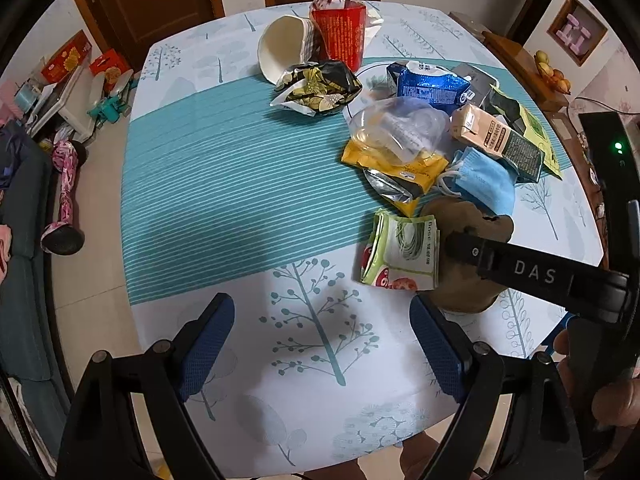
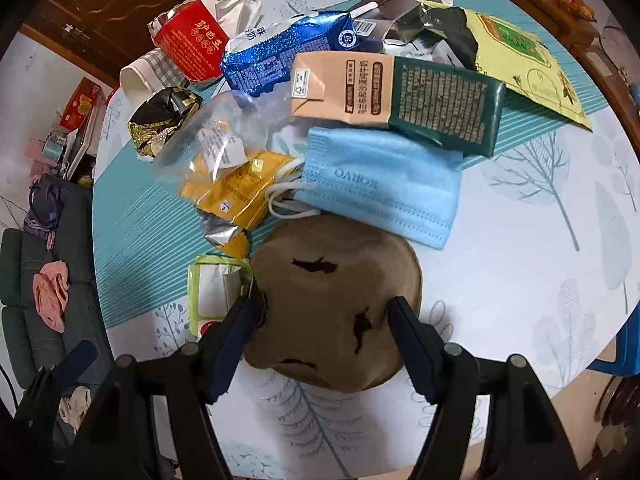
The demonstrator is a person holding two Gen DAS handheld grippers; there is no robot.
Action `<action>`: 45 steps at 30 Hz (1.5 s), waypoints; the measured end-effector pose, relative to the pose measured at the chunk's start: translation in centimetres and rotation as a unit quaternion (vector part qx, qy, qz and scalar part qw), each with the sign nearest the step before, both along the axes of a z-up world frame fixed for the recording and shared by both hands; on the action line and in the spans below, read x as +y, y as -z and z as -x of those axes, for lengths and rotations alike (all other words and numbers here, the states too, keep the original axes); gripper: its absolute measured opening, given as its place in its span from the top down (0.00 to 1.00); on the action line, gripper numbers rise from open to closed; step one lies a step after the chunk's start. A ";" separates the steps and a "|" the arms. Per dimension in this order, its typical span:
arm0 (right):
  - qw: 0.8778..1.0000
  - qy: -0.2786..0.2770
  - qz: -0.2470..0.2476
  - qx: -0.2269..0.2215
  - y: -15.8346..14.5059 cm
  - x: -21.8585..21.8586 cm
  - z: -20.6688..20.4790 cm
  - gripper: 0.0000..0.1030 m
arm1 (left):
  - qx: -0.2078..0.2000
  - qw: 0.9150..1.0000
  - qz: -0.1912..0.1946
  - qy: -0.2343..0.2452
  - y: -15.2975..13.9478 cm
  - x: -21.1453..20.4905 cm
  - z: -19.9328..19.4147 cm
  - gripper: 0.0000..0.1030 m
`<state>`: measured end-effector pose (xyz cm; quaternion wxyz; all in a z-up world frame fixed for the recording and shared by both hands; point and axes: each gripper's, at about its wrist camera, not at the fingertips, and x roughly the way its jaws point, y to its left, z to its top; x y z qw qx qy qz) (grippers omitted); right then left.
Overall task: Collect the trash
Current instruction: 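Grasp the brown pulp cup holder with the right gripper while the left grasps the green wrapper, then carry the pulp holder and green wrapper with both grippers over the black bin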
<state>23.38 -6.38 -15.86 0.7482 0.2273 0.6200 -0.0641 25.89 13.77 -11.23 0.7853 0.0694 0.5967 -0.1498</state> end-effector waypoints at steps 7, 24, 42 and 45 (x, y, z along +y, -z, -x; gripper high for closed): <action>1.000 0.008 0.009 -0.007 -0.5 -1.4 1.8 0.40 | 0.021 0.999 0.020 0.014 0.5 -0.9 -0.5 0.14; 0.998 0.051 0.013 -0.023 -0.6 -6.8 7.2 0.41 | 0.084 0.994 0.014 0.063 4.2 -6.8 -3.0 0.14; 0.999 0.016 0.013 -0.042 -1.1 -5.5 8.1 0.42 | 0.065 0.997 -0.017 0.024 5.4 -8.9 -3.1 0.80; 0.999 0.016 0.000 -0.051 -1.4 -6.3 9.4 0.42 | 0.059 0.998 -0.013 0.008 5.1 -9.1 -1.9 0.82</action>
